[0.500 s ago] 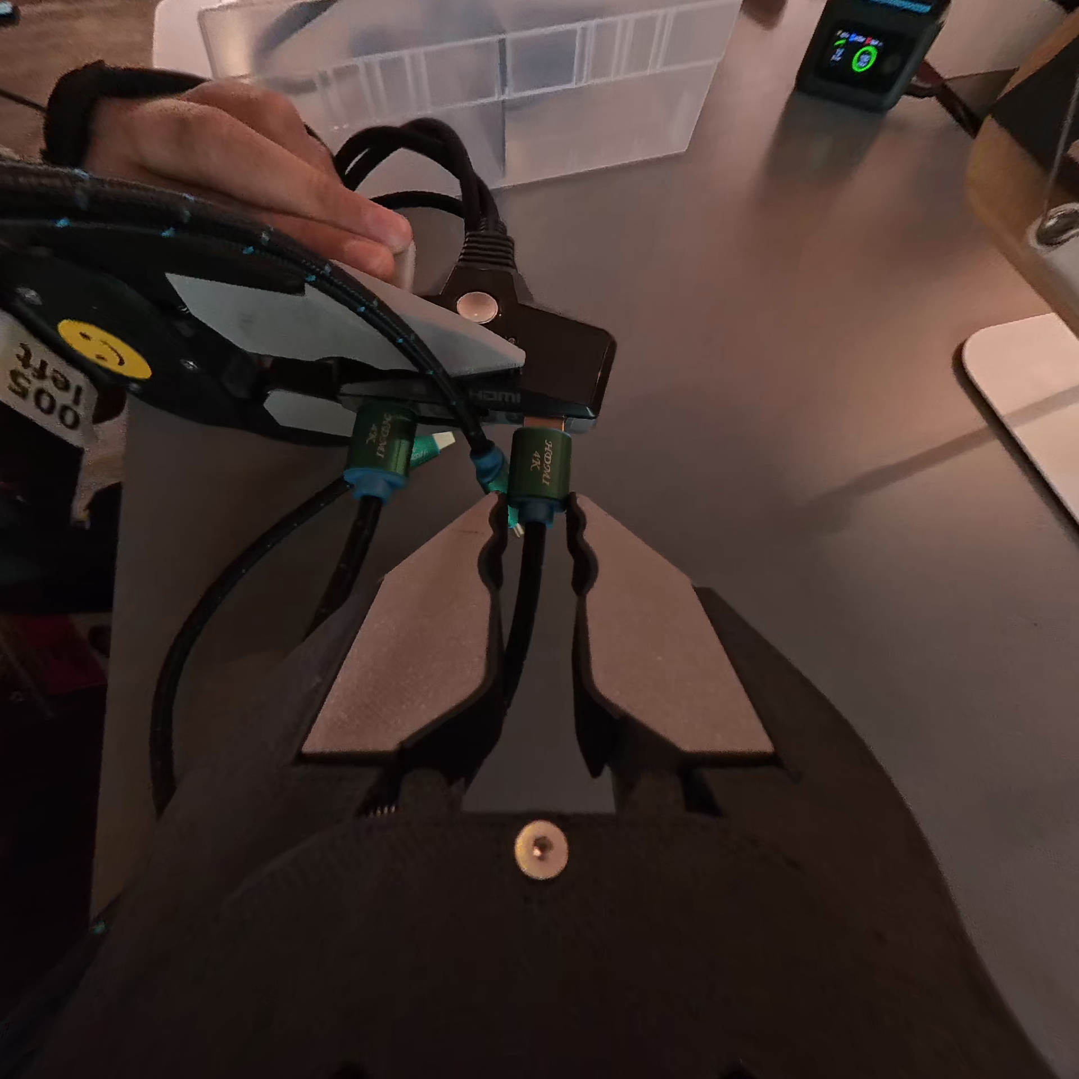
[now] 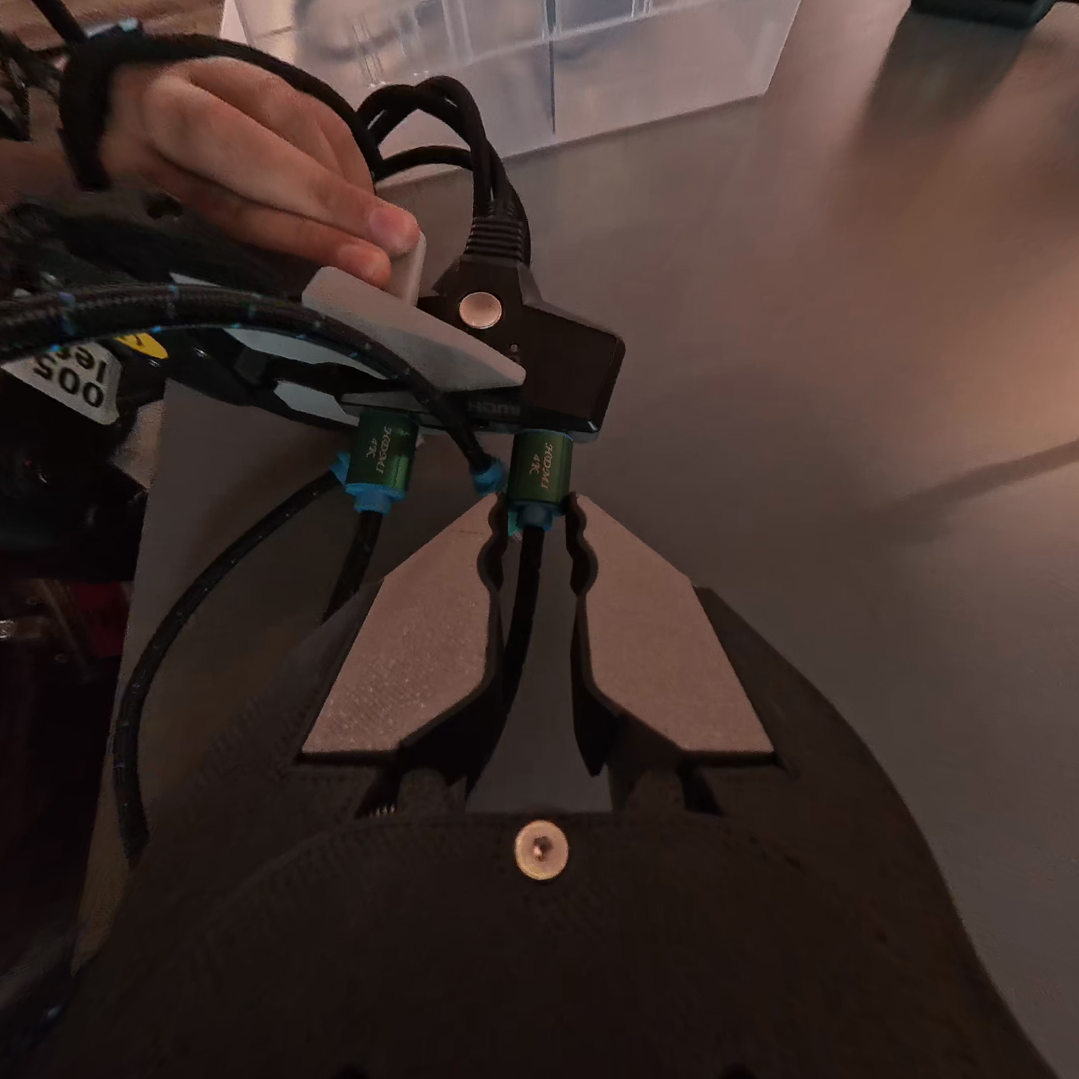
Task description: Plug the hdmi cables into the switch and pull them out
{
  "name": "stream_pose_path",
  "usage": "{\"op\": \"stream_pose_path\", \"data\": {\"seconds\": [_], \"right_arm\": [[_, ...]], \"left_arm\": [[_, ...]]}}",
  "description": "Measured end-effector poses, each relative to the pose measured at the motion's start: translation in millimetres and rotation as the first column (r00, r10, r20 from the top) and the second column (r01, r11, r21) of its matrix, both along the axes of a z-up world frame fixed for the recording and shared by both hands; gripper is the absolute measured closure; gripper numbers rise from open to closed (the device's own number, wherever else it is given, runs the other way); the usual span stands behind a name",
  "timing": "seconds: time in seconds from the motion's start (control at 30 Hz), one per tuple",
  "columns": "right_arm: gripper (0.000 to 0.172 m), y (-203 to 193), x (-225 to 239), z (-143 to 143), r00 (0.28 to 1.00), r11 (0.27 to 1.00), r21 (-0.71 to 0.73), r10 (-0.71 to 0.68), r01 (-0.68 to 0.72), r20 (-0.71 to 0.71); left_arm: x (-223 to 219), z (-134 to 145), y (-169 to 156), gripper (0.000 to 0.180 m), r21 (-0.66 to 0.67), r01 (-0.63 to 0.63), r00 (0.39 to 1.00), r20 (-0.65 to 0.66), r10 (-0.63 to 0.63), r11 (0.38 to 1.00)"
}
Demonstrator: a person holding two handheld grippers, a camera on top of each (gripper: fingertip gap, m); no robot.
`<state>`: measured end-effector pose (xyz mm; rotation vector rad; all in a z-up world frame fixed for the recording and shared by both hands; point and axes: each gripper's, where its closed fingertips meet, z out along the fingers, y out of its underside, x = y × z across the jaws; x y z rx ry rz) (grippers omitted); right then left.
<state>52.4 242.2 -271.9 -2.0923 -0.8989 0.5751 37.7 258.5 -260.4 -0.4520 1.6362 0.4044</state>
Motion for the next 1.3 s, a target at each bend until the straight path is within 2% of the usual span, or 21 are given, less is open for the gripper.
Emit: {"op": "stream_pose_path", "data": {"seconds": [0.27, 0.4, 0.5, 0.6, 0.7, 0.8, 0.87, 0.93, 1.0, 1.07, 1.17, 1.3], "right_arm": [[0.154, 9, 5, 34, 0.977, 0.996, 0.054, -0.057, 0.069, -0.206], [0.129, 8, 16, 72, 0.941, 0.98, 0.161, -0.056, 0.116, -0.335], [0.124, 10, 35, 96, 0.895, 0.956, 0.211, -0.096, 0.206, -0.436], [0.121, 11, 51, 106, 0.857, 0.943, 0.211, -0.122, 0.258, -0.501], [0.122, 4, 45, 110, 0.853, 0.955, 0.221, -0.056, 0.197, -0.518], [0.117, -7, 16, 100, 0.903, 0.965, 0.254, 0.05, 0.067, -0.426], [0.11, -13, -6, 89, 0.932, 0.962, 0.273, 0.107, -0.01, -0.345], [0.11, -15, -21, 81, 0.953, 0.95, 0.309, 0.135, -0.047, -0.272], [0.11, -18, -33, 76, 0.96, 0.935, 0.343, 0.169, -0.085, -0.223], [0.123, -26, -40, 75, 0.953, 0.927, 0.351, 0.216, -0.131, -0.214], [0.142, -26, -40, 63, 0.968, 0.926, 0.344, 0.213, -0.157, -0.131], [0.144, -25, -41, 56, 0.977, 0.916, 0.365, 0.202, -0.165, -0.066]], "left_arm": [[4, 21, 11, 0.161, -0.13, -0.016, 0.989, 0.143, 0.035, 0.991], [-1, 23, 16, 0.16, -0.283, 0.016, 0.98, 0.196, 0.042, 0.959], [-7, 38, 19, 0.16, -0.389, 0.077, 0.954, 0.296, 0.045, 0.918], [-12, 56, 11, 0.16, -0.536, 0.234, 0.907, 0.42, 0.015, 0.811], [-15, 65, -12, 0.16, -0.653, 0.435, 0.868, 0.488, -0.095, 0.62], [-17, 74, -27, 0.16, -0.71, 0.538, 0.83, 0.54, -0.138, 0.455], [-16, 73, -35, 0.16, -0.748, 0.565, 0.823, 0.544, -0.166, 0.348], [-16, 69, -47, 0.16, -0.783, 0.568, 0.822, 0.527, -0.215, 0.254], [-15, 68, -52, 0.16, -0.785, 0.571, 0.819, 0.525, -0.231, 0.24], [-16, 68, -52, 0.159, -0.783, 0.573, 0.818, 0.53, -0.224, 0.24], [-16, 73, -51, 0.157, -0.788, 0.586, 0.808, 0.552, -0.206, 0.188], [-14, 66, -52, 0.156, -0.8, 0.567, 0.821, 0.531, -0.208, 0.196]]}}
